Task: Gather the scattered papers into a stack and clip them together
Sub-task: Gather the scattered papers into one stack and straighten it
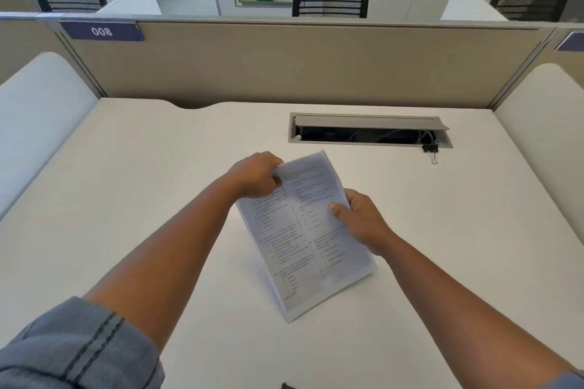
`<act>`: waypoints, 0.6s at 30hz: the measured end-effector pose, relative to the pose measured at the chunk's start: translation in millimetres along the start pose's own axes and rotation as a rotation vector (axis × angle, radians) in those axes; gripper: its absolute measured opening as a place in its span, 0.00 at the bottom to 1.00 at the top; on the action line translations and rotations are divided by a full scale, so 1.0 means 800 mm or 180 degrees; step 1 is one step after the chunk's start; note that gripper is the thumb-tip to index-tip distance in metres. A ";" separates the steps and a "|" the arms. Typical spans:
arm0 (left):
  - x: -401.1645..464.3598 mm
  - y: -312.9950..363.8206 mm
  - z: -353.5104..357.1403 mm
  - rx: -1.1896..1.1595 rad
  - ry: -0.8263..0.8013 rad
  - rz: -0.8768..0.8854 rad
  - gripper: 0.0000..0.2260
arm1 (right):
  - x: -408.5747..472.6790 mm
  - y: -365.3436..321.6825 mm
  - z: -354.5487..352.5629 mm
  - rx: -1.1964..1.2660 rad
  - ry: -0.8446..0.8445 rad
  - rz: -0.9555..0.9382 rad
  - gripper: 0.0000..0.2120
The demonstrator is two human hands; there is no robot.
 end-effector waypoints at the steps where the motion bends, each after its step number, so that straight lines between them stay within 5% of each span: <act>1: 0.005 0.002 -0.001 0.0073 -0.0017 0.0027 0.06 | 0.002 0.004 0.003 0.0101 0.0017 0.0043 0.05; 7: 0.025 -0.016 -0.009 -0.0215 0.0568 -0.0278 0.09 | 0.017 0.018 -0.003 0.0629 0.0187 0.0367 0.05; 14: 0.013 -0.063 0.055 -0.3111 0.1555 -0.1176 0.31 | 0.043 0.037 -0.012 0.1264 0.0287 0.0723 0.07; 18: 0.014 -0.060 0.115 -0.3856 0.1189 -0.1513 0.18 | 0.058 0.045 -0.005 0.1655 0.0328 0.0894 0.08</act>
Point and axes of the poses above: each hand's wrist, its own x-axis towards the middle knuckle, its own z-axis out of the palm, y = z × x, the point moved 3 cm from there along x, towards the middle knuckle, and after that the axes turned 8 degrees about z, right-handed, at the moved point
